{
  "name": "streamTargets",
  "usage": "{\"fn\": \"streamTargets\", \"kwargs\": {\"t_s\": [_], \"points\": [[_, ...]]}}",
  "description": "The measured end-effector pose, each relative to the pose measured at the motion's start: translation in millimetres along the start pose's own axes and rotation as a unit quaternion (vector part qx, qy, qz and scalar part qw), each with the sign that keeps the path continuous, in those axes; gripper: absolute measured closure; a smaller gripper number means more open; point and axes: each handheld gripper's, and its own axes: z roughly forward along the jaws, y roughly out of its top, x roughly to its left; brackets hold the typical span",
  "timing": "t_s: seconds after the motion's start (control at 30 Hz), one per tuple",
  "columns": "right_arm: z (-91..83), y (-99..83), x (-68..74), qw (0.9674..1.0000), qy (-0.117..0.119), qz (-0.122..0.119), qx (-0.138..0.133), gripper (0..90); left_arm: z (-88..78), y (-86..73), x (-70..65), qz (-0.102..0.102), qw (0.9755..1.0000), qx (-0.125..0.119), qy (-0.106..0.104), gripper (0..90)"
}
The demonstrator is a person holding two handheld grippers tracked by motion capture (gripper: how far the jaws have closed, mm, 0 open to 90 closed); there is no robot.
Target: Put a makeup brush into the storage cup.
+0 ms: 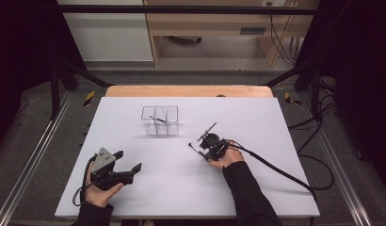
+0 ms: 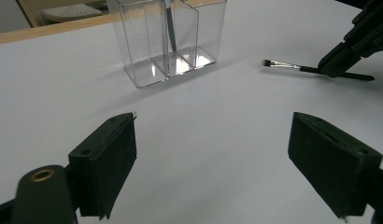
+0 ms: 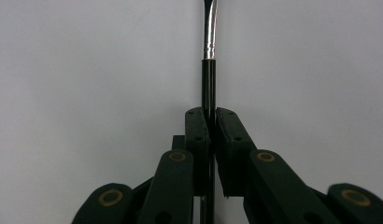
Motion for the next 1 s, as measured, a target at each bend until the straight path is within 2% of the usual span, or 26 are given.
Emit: {"fn": "streamTargets", "kwargs": {"t_s": [0.23, 0.47, 0.73, 1.0], "points": [[-14.4, -2.4, 2.7, 0.9993, 0.005, -0.003, -0.037, 84.4, -0.3, 0.6, -0.9, -0.001, 1.0, -0.001, 0.0, 14.5], [-25.8, -7.3, 6.6, 0.9967, 0.015, -0.009, -0.079, 84.4, -1.4, 2.0, -2.4, -0.002, 1.0, -0.004, -0.001, 14.4], [-39.6, -19.1, 6.8, 0.9917, 0.029, -0.001, -0.125, 84.3, -2.2, 4.6, -7.0, 0.0, 1.0, -0.007, -0.006, 14.3], [-53.4, -38.2, 5.7, 0.9832, 0.042, 0.01, -0.177, 84.4, -2.9, 8.9, -13.7, 0.001, 0.9998, -0.013, -0.014, 14.1]]}}
